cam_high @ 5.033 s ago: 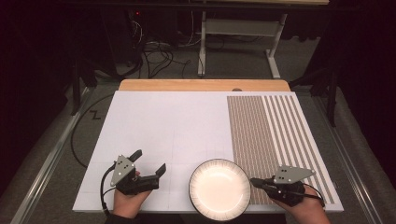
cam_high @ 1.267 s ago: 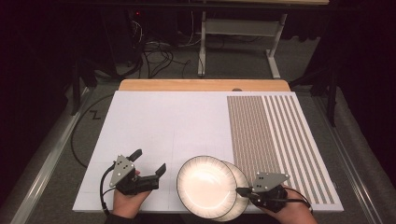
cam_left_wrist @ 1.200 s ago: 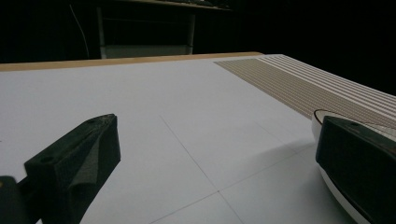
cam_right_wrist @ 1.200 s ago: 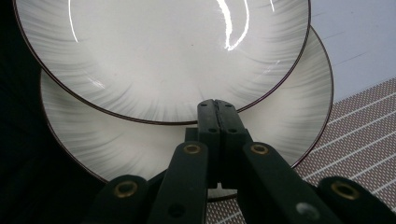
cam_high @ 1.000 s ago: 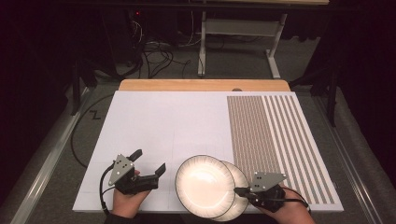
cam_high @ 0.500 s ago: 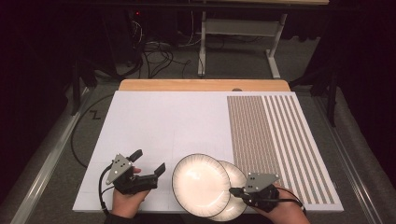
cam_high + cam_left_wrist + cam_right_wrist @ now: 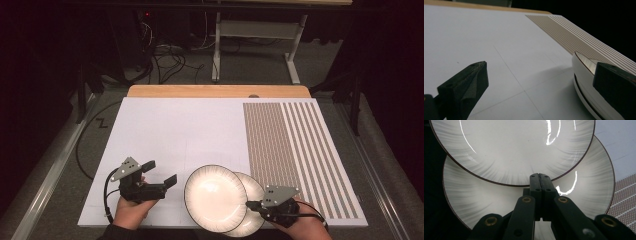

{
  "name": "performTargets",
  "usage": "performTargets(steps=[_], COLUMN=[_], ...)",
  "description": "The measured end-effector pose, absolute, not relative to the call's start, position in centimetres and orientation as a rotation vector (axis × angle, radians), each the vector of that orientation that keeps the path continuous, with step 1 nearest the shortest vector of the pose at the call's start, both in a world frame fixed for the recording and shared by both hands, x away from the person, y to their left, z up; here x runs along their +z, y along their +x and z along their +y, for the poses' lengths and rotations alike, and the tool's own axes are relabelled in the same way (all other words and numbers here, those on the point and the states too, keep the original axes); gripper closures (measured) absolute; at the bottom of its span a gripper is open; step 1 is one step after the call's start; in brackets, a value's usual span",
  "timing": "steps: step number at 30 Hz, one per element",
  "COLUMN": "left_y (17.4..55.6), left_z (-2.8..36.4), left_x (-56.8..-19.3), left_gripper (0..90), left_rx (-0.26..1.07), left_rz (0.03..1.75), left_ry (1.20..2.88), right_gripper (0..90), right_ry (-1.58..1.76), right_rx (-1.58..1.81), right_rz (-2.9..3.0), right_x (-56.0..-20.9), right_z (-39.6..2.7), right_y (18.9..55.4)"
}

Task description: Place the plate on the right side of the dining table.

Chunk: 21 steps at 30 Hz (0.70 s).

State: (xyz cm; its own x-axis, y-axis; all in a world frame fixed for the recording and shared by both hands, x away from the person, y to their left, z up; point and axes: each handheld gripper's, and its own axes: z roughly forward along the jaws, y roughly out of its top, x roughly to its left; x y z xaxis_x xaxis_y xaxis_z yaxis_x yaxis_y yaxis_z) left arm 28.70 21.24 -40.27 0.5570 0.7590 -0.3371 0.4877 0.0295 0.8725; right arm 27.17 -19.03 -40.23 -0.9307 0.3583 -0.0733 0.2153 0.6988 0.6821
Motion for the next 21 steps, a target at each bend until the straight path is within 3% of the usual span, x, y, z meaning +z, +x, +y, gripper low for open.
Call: performTargets(steps=[6,21], left_y=[29.8,30.9], left_z=[21.9,22.5], left_x=[-40.1,-39.7], left_gripper=[0.9,1.3], left_rx=[0.094,-0.141], left_rz=[1.101,1.196], left_ry=[1.64,1.642], right_gripper=[90.0,90.0], right_ry=[0.456,0.46], right_rx=[1.048,1.048], right_rz=[2.705,2.706], right_x=[-40.1,-40.1], right_z=[-18.9,-18.9], right_y=[27.2,27.1])
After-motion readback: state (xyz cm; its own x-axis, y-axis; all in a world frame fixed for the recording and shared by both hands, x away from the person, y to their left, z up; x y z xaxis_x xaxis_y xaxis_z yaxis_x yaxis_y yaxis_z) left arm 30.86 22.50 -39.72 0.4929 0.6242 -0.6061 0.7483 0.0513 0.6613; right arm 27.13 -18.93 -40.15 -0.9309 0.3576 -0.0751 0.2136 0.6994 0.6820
